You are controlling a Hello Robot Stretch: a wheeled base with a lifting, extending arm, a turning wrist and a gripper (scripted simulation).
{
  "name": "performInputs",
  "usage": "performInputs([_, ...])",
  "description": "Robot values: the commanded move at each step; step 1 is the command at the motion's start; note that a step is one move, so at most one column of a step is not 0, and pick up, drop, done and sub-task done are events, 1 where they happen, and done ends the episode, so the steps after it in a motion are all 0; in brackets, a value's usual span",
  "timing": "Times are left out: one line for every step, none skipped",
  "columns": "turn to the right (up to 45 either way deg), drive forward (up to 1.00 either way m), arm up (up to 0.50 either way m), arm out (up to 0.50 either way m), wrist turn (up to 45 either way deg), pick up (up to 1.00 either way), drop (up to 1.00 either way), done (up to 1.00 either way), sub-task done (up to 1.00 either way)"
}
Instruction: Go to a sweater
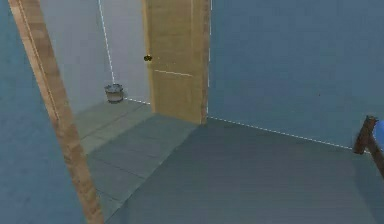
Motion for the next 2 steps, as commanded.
performInputs([-3.0, 0.00, 0.00, 0.00, 0.0, 0.00, 0.00, 0.00, 0.00])
performInputs([15.0, 0.00, 0.00, 0.00, 0.0, 0.00, 0.00, 0.00, 0.00])
